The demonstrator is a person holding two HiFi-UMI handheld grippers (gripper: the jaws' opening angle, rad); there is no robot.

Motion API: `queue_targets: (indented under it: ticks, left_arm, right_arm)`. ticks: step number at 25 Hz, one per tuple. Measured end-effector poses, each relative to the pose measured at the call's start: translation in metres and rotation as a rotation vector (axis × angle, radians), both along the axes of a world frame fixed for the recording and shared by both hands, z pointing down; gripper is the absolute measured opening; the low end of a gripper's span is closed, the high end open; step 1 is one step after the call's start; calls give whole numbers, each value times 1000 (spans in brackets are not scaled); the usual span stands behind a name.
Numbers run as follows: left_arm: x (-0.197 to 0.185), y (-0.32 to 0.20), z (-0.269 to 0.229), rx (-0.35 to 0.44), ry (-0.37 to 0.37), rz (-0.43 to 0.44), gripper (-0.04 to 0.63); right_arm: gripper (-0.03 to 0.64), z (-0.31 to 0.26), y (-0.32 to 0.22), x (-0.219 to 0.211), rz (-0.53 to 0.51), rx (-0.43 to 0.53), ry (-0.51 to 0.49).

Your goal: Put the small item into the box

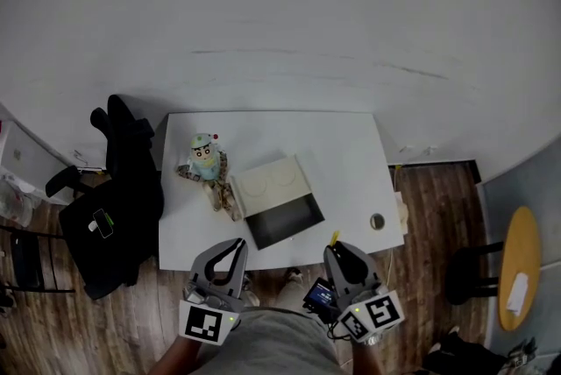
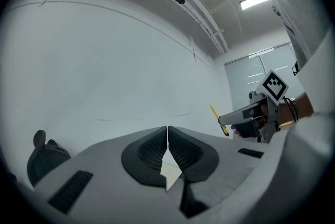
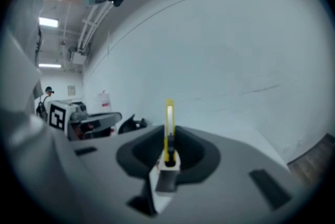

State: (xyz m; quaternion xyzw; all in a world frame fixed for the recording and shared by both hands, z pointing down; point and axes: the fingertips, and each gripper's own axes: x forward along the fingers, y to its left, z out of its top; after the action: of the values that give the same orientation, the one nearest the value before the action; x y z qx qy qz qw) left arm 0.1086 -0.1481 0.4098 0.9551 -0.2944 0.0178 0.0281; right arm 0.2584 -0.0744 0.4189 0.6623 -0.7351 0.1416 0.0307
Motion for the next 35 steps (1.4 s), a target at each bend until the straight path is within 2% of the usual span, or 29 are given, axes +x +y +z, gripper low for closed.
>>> queue_targets:
  ticks: [6,13,18,21,26,27,30,33,35]
  left_arm:
    - [-4,-6,7,-10,-34,-97,37]
    - [3,-10,8,-26,-36,-255,37]
    - [22,-11,15,-43,-45,-318,37]
    - [32,-13,15,0,-92,-324,37]
    - [37,-17,24,-63,-71,-408,37]
    - [37,-17,23,-55,-79,-415,37]
    - [39,-21,18,37,-152,-398,37]
    - [33,-22,30,-89,-99,-482,37]
    - [30,-23,34,-113,-101,-509,37]
  right_arm:
    - [84,16,-29,4,-139,-58,17]
    - [84,32,-63,7,-371,-131,62]
    - [84,51,-83,10,-529,-193,139]
    - [84,62,-91,9,-602,-226,156]
    - [84,86,-101,3,-711,-285,169]
    - [84,91,-102,1,-732,-298,175]
    - [84,108,-108,-5,-798,-344,203]
    - [84,125,-113,-13,-862,-386,243]
    - [84,138,-115,-18,-898,-414,266]
